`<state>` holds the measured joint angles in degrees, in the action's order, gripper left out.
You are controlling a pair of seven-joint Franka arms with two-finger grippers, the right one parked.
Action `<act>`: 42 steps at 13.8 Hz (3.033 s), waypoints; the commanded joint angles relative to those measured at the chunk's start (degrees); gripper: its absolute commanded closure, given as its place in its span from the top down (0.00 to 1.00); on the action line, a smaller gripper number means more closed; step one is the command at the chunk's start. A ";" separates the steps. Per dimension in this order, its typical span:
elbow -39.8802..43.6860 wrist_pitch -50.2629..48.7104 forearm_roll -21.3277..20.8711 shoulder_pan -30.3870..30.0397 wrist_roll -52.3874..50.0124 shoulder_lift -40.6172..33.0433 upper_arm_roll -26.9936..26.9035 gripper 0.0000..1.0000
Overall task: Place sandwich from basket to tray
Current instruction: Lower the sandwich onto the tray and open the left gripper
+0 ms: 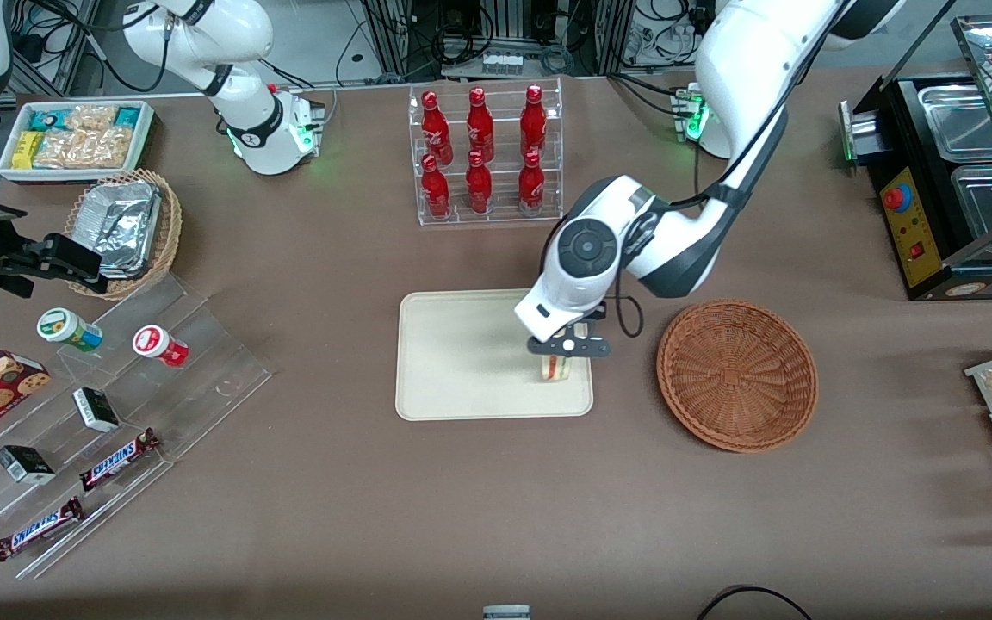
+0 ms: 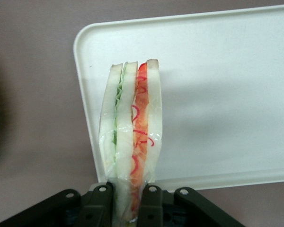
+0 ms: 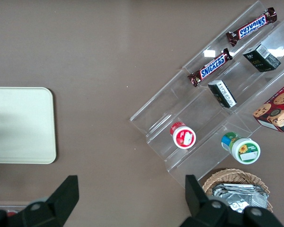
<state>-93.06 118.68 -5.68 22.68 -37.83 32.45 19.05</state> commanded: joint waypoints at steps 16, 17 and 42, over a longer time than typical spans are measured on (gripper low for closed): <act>7.89 4.54 -6.70 4.39 -7.69 10.61 -0.68 0.00; 7.81 5.24 -6.97 4.39 -8.13 10.61 -0.68 0.00; 14.40 -7.13 -7.24 1.41 -10.08 2.98 -0.86 1.00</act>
<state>-78.14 115.31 -11.99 24.73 -49.32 38.97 18.47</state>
